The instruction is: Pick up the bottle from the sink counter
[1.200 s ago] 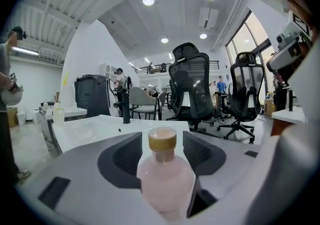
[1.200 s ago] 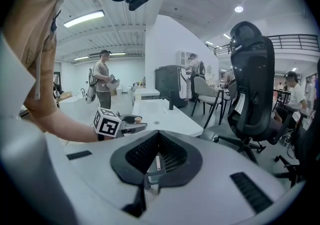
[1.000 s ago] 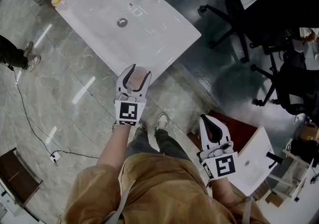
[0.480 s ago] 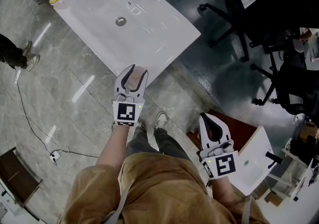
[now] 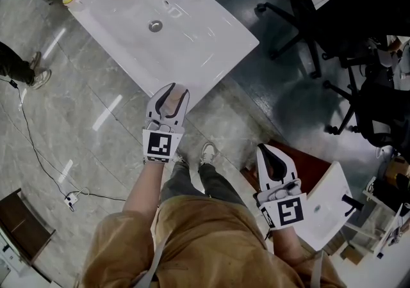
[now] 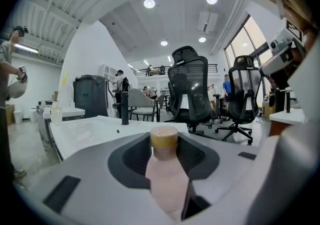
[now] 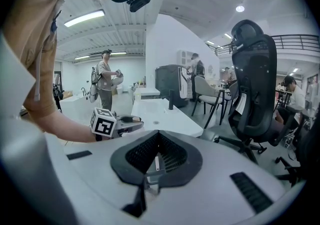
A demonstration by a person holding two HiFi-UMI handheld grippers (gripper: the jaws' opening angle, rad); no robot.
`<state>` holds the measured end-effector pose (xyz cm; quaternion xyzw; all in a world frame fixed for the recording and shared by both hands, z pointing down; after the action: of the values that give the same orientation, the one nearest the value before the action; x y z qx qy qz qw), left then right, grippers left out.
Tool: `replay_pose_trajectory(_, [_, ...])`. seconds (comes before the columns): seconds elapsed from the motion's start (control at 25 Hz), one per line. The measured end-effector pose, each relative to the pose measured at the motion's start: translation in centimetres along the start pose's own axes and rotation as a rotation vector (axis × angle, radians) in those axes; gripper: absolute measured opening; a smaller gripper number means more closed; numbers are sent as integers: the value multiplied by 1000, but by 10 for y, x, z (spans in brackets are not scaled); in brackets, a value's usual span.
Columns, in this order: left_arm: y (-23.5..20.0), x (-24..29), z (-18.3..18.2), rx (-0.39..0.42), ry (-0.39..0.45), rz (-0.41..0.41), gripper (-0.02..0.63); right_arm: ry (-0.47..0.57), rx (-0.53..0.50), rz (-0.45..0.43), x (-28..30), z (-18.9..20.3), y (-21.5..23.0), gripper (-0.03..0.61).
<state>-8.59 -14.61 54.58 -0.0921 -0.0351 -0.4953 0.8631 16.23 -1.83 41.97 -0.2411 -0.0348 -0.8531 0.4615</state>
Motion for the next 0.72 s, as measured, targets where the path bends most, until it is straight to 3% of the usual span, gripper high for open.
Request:
replay_pose_trajectory(0.44, [3,2,0,30,-3,-17,144,-10,2,-7,4,2,-1,3])
replay_pose_trajectory(0.72, [-3,5,-5,-38,-58,12,132,-16,4,-13,6,3,-1,3])
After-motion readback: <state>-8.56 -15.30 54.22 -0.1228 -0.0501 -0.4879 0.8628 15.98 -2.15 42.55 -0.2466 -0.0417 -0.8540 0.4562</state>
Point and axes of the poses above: the fingertips, and each gripper's own axes: x forward along the fingers, y to its right, z out of its underside, the point moved 8 cm from there along -x, backward along the fingers, and after that the axes turned 10 degrees about -x, right-handed, at the moved point
